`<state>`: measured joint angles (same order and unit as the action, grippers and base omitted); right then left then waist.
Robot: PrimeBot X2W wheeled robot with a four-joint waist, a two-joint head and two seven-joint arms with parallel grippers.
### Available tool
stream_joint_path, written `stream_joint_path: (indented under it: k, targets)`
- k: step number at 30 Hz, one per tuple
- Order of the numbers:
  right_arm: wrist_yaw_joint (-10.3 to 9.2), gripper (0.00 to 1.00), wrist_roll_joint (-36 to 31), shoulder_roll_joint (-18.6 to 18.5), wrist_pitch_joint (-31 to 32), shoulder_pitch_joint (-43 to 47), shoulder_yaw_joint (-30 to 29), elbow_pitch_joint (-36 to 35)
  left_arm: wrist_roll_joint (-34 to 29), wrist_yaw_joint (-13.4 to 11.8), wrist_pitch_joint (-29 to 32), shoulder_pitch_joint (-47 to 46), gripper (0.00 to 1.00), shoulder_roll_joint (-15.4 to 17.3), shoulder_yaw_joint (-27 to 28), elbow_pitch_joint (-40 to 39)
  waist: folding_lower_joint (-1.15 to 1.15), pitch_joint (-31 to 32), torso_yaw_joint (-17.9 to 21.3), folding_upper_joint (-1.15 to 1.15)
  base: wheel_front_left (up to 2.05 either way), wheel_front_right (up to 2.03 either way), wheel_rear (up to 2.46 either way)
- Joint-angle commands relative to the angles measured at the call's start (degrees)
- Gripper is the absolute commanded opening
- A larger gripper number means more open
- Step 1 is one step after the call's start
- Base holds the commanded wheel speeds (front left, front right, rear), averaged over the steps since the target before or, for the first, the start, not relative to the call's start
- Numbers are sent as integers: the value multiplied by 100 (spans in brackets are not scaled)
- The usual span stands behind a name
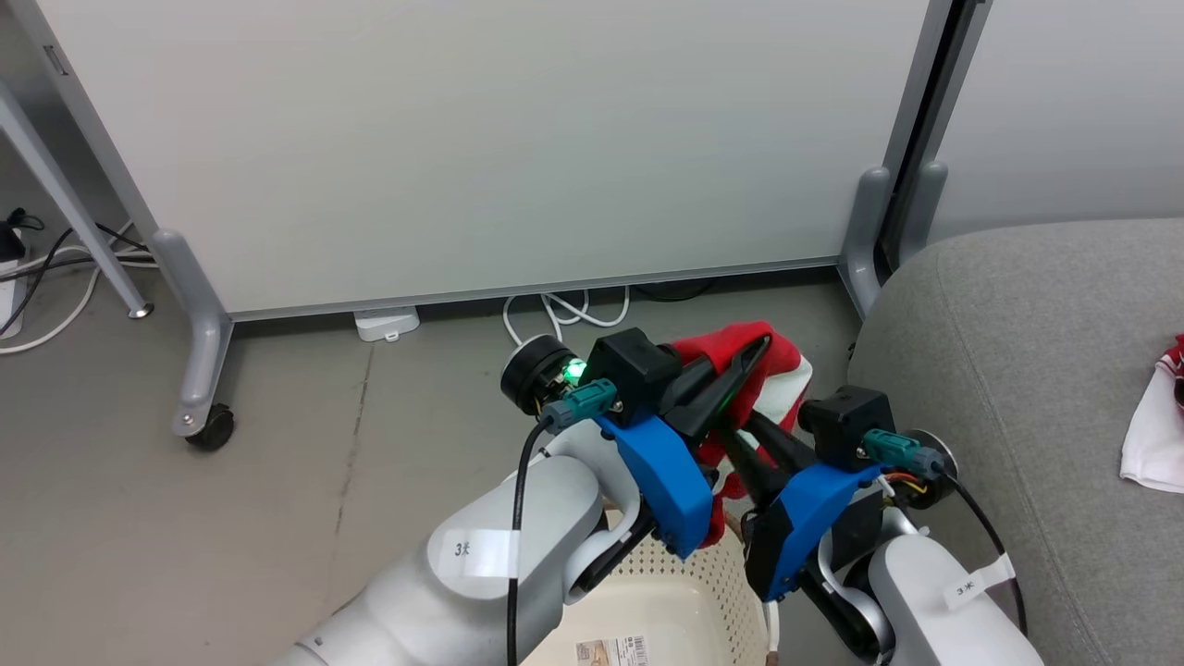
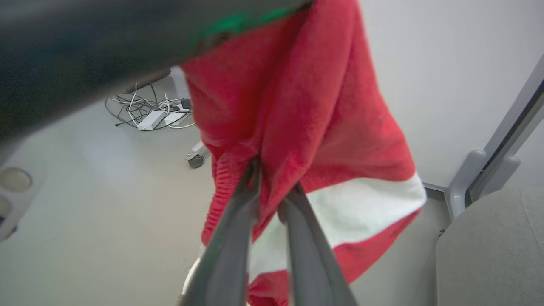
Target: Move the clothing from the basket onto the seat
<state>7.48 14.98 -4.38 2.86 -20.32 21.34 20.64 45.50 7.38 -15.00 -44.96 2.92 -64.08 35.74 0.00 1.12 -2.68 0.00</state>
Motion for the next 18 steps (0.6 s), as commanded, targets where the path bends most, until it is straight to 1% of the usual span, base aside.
stream_joint_path:
  k: [1, 6, 15, 16, 17, 18]
  targets:
    - [2, 0, -84, 21, -56, -98, -61, 70, 39, 11, -27, -10, 0, -4, -28, -7, 0, 3, -7, 0, 0, 0, 0]
    - [2, 0, -197, 74, -112, -128, -189, 197, 23, 11, -27, -7, 0, -5, 15, 55, 0, 1, 0, 0, 0, 0, 0]
    - [2, 0, -296, 120, -151, -146, -231, 226, 3, 11, -27, 54, 0, -4, 63, 123, 0, -3, 51, 0, 0, 0, 0]
    - [2, 0, -289, 123, -154, -143, -234, 226, 1, 11, -27, 59, 5, -4, 66, 127, 0, -3, 53, 0, 0, 0, 0]
    - [2, 0, -291, 125, -158, -139, -238, 226, -1, 11, -27, 59, 15, -4, 68, 131, 0, -5, 54, 0, 0, 0, 0]
    - [2, 0, -292, 127, -165, -137, -241, 230, -4, 12, -27, 58, 29, -4, 67, 136, 0, -6, 53, 0, 0, 0, 0]
